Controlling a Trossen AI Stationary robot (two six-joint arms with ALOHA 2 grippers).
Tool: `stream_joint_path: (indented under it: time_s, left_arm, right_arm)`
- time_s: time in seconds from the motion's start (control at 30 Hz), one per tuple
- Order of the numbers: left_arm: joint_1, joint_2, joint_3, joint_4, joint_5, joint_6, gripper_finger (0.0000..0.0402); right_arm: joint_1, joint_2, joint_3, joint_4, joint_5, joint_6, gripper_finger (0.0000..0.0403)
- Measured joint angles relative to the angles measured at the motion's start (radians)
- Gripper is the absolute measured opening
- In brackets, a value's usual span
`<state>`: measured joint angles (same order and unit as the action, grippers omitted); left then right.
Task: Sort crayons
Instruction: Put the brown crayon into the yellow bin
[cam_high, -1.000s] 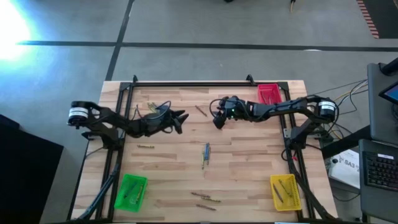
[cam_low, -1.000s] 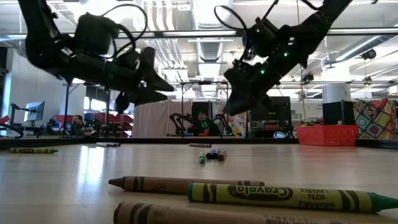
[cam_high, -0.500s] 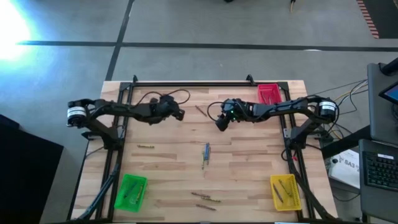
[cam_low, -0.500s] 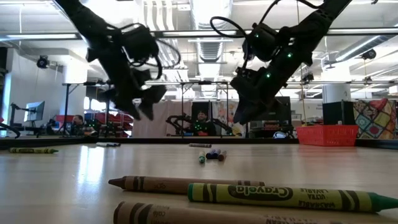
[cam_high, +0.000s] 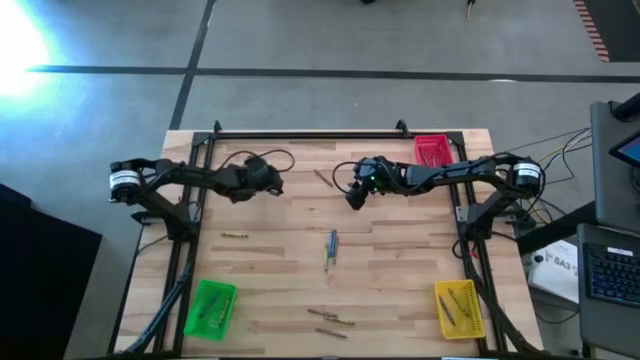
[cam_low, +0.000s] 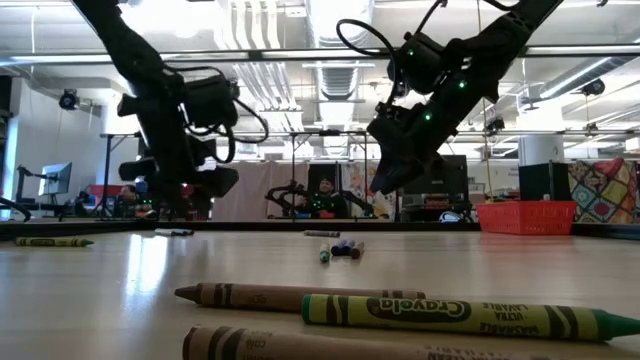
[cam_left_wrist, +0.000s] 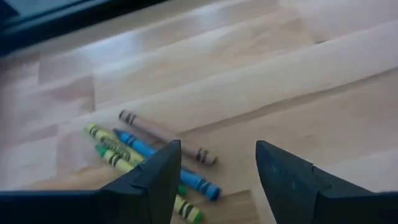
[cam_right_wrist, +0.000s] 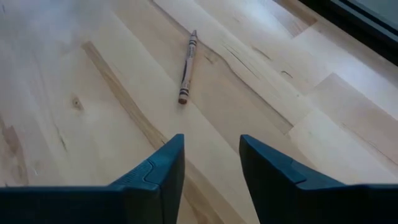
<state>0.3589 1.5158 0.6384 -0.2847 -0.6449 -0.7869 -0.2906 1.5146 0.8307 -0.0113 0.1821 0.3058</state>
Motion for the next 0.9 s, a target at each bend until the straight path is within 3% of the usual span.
stream_joint_path:
  time_s: [0.9]
  left_arm:
    - [0.058, 0.003, -0.105, 0.196, -0.001, -0.121, 0.0191]
  right_arm:
    - [0.0, 0.0, 0.0, -0.015, -0.007, -0.029, 0.0125]
